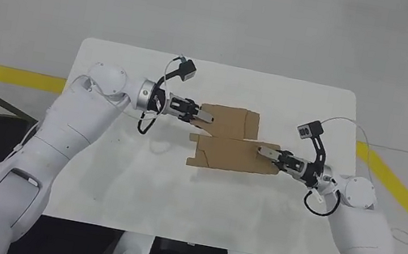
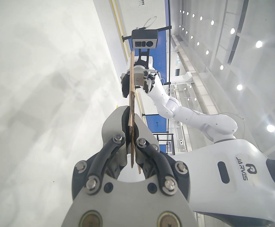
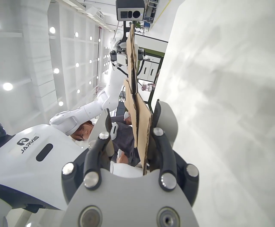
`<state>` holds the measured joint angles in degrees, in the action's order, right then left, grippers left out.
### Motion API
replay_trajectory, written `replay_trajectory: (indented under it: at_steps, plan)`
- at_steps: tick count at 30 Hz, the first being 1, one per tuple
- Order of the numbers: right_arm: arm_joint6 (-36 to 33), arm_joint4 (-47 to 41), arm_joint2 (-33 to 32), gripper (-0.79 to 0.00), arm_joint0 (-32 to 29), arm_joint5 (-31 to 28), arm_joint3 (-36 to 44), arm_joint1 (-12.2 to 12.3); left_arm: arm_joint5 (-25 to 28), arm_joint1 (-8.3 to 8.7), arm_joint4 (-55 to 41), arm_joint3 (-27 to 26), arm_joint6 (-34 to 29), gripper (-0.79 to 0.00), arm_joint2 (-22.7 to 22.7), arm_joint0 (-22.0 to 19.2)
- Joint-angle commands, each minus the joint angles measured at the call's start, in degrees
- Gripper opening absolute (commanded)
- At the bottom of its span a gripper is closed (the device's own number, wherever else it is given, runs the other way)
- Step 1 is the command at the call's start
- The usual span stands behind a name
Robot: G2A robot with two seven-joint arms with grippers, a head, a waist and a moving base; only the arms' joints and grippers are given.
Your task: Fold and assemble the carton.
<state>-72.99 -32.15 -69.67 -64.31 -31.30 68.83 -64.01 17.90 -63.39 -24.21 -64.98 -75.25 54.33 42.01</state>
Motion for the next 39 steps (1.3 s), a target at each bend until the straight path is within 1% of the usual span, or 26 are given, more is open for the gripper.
replay_trajectory:
  at_steps: [1, 5, 8, 11, 13, 14, 17, 27, 28, 29, 31, 39]
  plan:
    - [-0.2, 0.0, 0.2, -0.483, 0.0, 0.2, 0.2, 0.1, 0.0, -0.07, 0.1, 0.0, 0.1, -0.785, -0.1, -0.1]
    - [-0.7, -0.1, 0.8, -0.563, -0.4, 0.7, 1.2, 0.3, -0.1, -0.15, 0.2, 0.2, 0.1, -0.785, -0.2, -0.1]
    - [-0.9, 0.1, 1.0, -0.603, -0.6, 0.9, 1.6, 0.6, -0.2, -0.20, 0.1, 0.4, 0.0, -0.785, -0.2, -0.1]
    - [-1.2, 0.7, 1.5, -0.603, -0.6, 1.2, 2.3, 0.8, -0.3, -0.24, 0.1, 0.4, 0.0, -0.785, -0.3, -0.1]
    - [-1.1, 0.6, 1.7, -0.619, -0.7, 1.1, 2.6, 1.0, -0.3, -0.27, 0.0, 0.4, -0.2, -0.785, -0.3, 0.0]
    - [-1.1, 0.6, 1.8, -0.646, -0.7, 1.1, 2.6, 1.0, -0.4, -0.28, -0.1, 0.4, -0.2, -0.785, -0.3, 0.0]
    - [-1.0, 0.4, 2.0, -0.782, -0.6, 1.0, 2.8, 1.3, -0.4, -0.32, -0.1, 0.4, -0.2, -0.785, -0.3, 0.0]
    - [-0.7, -0.1, 3.1, -0.785, -0.3, 0.6, 2.9, 2.0, -0.7, -0.41, -0.2, 0.4, -0.5, -0.785, -0.2, -0.1]
    - [-0.6, -0.2, 3.2, -0.785, -0.2, 0.6, 2.8, 2.0, -0.8, -0.42, -0.3, 0.4, -0.4, -0.736, -0.1, 0.0]
    - [-0.6, -0.4, 3.3, -0.785, -0.2, 0.6, 2.7, 2.1, -0.9, -0.43, -0.5, 0.4, -0.2, -0.526, 0.0, 0.0]
    - [-0.5, -0.8, 3.5, -0.785, 0.0, 0.5, 2.3, 2.1, -0.9, -0.42, -0.8, 0.3, 0.0, 0.000, 0.2, 0.0]
    - [0.4, -1.9, 4.1, -0.785, 0.6, -0.4, 0.5, 2.3, -0.7, -0.24, -1.4, -0.4, 0.1, 0.000, 1.2, 0.7]
